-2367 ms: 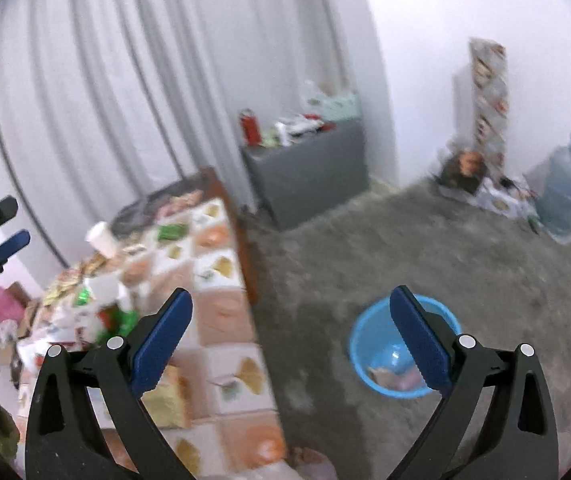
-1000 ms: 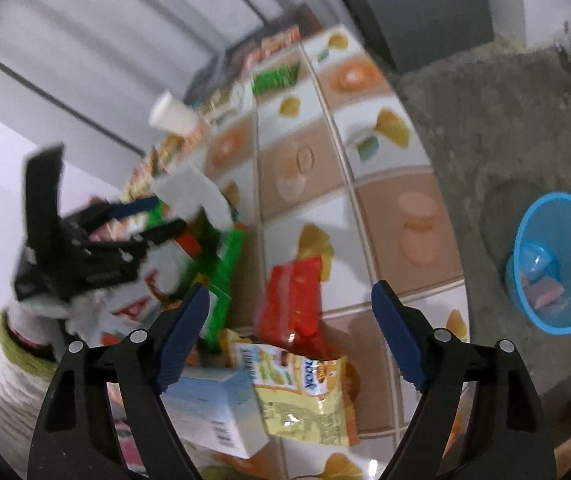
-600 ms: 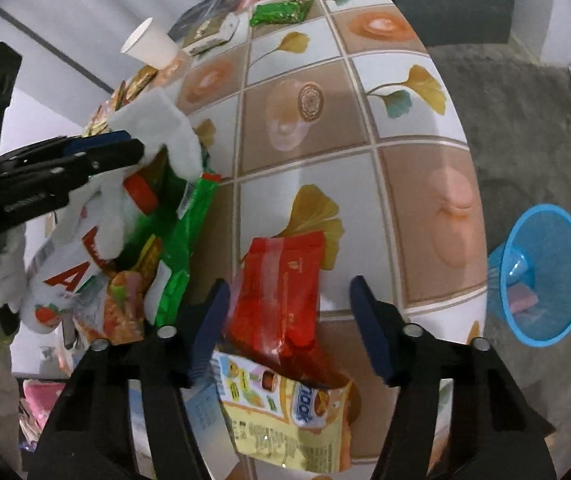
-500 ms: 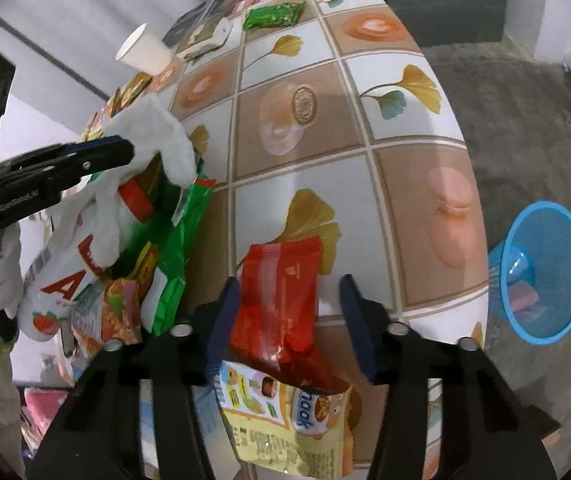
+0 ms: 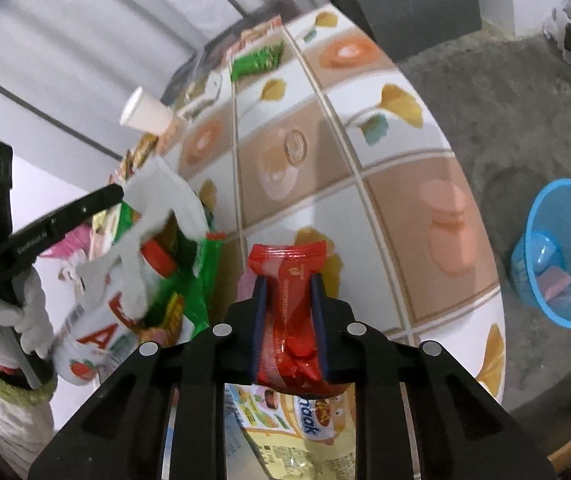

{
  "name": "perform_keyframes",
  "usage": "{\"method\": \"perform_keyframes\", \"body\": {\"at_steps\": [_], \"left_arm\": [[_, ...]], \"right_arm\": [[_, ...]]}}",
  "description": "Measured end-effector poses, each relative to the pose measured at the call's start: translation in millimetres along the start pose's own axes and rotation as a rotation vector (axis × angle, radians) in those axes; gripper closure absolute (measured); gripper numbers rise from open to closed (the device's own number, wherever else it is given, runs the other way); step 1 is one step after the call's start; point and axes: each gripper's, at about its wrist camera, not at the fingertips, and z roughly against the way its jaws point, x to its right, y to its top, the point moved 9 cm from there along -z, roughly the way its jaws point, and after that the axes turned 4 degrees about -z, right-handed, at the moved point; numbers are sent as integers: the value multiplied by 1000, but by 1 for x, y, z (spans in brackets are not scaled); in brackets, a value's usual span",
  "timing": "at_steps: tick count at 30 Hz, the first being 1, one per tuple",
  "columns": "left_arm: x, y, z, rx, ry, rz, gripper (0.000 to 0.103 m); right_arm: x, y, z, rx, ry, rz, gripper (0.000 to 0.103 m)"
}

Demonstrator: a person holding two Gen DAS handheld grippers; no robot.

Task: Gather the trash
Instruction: 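Grasp the white tissue with the left tool while the right tool grasps the red snack packet, then carry the white tissue and red packet over the blue wastebasket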

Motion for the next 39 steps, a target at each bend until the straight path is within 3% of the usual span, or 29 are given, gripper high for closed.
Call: {"method": "perform_keyframes", "body": {"at_steps": [3,4,7,10,15,16,20,23,31,39], "left_arm": [[7,0,3,-9,-25,-14,99],[11,-2,1,-27,-29,-27,93],[24,-11,-6,-86,-11,-113,60],[35,-23,-16,-148,44,-224,58],[29,-29,-28,-191,117,-275,58],[27,-28,-29,-194,124,-277,60],[24,-26,-31,-195,144,-279,84],[22,-20,-25,-164,152,-275,96],[26,-4,-4,-64,207,-315,101],[29,24,47,95,233,-280,101]], "right_arm": [[-3,7,4,32,6,-7,84],[-4,9,4,40,8,-9,84],[-6,14,10,70,23,-18,84],[-10,20,19,105,40,-16,84],[-17,35,37,161,68,-14,84],[-17,35,41,170,71,-14,84],[-20,42,52,209,85,-10,84],[-18,44,58,226,98,-18,84],[-19,48,69,254,130,-37,84],[-24,56,98,317,169,-29,84]]}}
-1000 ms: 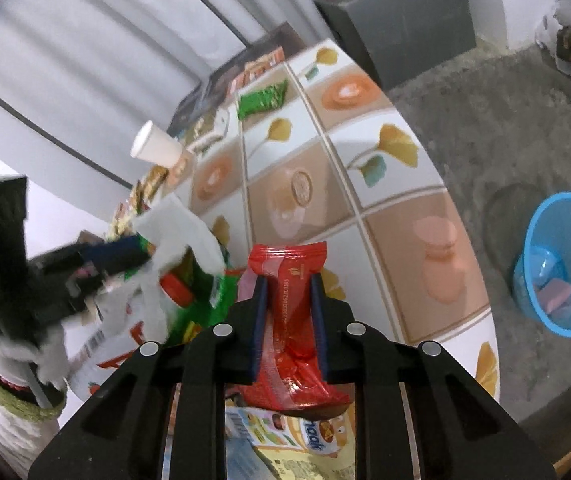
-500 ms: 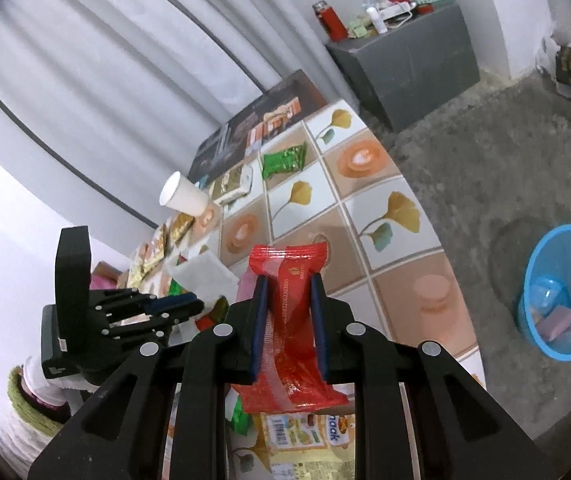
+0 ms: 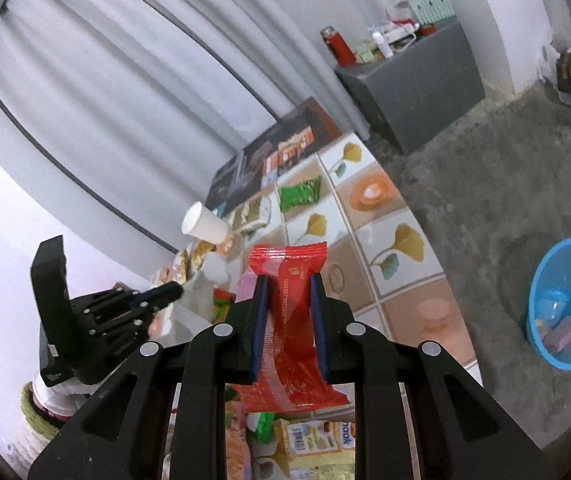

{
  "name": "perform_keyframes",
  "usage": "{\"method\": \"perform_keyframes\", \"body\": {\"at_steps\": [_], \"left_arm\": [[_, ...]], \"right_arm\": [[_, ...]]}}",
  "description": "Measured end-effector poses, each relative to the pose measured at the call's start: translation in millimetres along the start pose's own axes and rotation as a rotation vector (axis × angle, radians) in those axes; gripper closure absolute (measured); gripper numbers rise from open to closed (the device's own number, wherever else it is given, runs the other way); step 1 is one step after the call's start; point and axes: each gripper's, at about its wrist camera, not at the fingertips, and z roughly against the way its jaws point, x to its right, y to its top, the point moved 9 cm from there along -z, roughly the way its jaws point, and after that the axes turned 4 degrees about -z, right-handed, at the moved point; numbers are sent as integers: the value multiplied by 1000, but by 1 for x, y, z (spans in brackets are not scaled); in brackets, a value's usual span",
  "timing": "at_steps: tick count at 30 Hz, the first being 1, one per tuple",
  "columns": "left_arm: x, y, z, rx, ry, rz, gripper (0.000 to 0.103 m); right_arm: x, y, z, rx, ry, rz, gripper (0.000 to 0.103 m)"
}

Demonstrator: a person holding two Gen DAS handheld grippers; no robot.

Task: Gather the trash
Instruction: 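Carry the white tissue and red packet over the blue wastebasket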

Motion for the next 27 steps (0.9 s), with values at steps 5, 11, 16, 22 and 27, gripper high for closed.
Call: {"method": "perform_keyframes", "body": {"at_steps": [5,11,16,22,27], "left_arm": [[-4,18,35,89,-15,46,101],[11,42,67,176,-84,75,101],[43,62,83,215,-151,40,101],[96,87,86,219,-261,-9,101],[150,107,77,193,-353,-54,101]], "right_arm": [[-1,12,18,44,23,-7,84],[6,19,40,83,28,-26,84],[26,26,64,125,10,-50,84],[65,37,102,195,-30,-115,84],[103,42,131,250,-80,-172,84]]}}
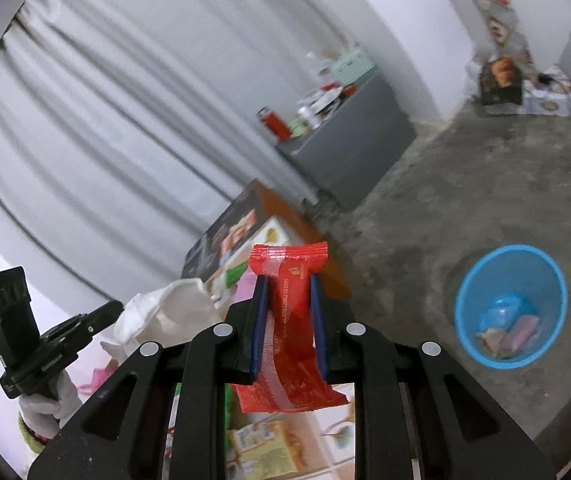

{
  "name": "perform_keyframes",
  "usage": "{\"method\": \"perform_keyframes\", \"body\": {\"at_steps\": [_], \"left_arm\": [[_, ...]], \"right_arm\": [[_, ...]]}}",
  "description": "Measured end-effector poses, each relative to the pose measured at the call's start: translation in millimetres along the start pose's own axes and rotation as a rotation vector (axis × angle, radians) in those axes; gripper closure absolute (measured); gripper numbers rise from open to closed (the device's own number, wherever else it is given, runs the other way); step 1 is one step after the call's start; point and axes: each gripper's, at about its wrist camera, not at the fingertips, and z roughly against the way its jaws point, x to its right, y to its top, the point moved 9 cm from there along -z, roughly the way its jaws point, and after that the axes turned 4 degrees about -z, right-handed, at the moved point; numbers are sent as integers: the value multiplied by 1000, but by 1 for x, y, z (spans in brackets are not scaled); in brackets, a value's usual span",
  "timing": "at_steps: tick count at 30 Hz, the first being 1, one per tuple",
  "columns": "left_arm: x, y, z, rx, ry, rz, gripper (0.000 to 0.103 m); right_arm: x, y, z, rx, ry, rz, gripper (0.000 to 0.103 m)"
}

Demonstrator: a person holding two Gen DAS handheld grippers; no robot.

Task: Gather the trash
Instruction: 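Carry the white tissue and red packet over the blue wastebasket, then open both tools to drop the tissue and packet into the wastebasket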

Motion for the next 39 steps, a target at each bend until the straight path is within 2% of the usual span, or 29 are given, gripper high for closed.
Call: {"method": "perform_keyframes", "body": {"at_steps": [5,8,16,21,23,25,26,27,28,29,32,39], "left_arm": [[42,14,-48,-74,-99,-20,101],[69,18,-90,-146,-178,-21,101],[129,15,-199,-308,-311,-13,101],[161,7,-266,-385,-383,47,101],[168,5,-286,-394,-390,77,101],[172,4,-312,-401,-391,118,101],[172,5,-321,-397,-384,126,97],[173,5,-334,-394,-360,128,90],[172,6,-343,-386,-333,131,72],[170,8,-348,-372,-313,135,59],[169,14,-350,-327,-317,153,57],[163,24,-318,-260,-319,110,53]], "right_arm": [[46,13,12,34,-71,-59,84],[75,15,14,39,-117,-92,84],[167,15,-1,2,-268,-198,84],[220,14,-23,-35,-316,-281,84],[238,15,-35,-45,-332,-304,84],[253,17,-44,-48,-360,-318,78],[261,19,-47,-47,-371,-321,75],[273,21,-55,-46,-394,-322,64],[282,23,-59,-45,-414,-322,52],[291,23,-63,-44,-434,-320,49],[313,16,-65,-54,-492,-322,49],[316,3,-33,-29,-474,-326,49]]}}
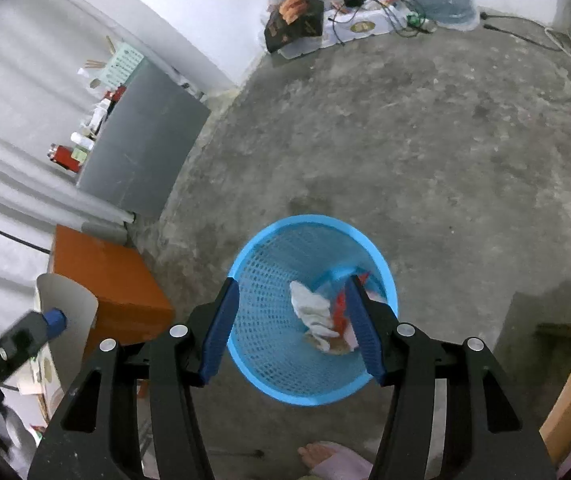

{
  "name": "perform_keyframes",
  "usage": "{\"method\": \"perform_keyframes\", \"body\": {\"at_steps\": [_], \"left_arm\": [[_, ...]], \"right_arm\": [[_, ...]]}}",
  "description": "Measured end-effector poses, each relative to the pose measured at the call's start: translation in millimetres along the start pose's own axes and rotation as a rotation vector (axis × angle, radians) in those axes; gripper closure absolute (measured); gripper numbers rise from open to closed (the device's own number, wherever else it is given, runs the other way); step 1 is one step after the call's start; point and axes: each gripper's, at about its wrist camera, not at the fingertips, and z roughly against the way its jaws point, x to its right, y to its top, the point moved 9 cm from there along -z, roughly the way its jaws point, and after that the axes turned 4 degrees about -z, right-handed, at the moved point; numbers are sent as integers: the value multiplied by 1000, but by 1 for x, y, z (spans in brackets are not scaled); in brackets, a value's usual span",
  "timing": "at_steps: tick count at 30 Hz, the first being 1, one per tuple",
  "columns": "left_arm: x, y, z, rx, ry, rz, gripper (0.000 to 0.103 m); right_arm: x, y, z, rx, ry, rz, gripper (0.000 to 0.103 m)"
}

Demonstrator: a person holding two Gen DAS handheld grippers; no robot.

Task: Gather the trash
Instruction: 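Open both tools to drop the tissue and packet into the wastebasket, then grasp the yellow snack packet with the left tool while the right tool grasps the light blue box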

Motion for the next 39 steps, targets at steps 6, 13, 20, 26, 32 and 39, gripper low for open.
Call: {"method": "perform_keyframes", "body": {"at_steps": [6,13,20,26,32,39], "left_arm": [[-8,-15,69,68,6,-11,46],[-39,-70,216,211,81,-5,29],[-68,-173,314,290,190,101,25],[-71,-247,342,356,199,177,25],[-82,-280,343,381,153,267,25],[-95,-294,345,407,133,328,25]], "right_arm": [[-17,-20,43,5,79,72,49],[-71,-106,97,-111,260,243,36],[-127,-234,119,-434,459,364,32],[-154,-321,125,-623,523,550,28],[-178,-359,118,-725,588,701,25],[-183,-394,105,-869,563,798,44]]}}
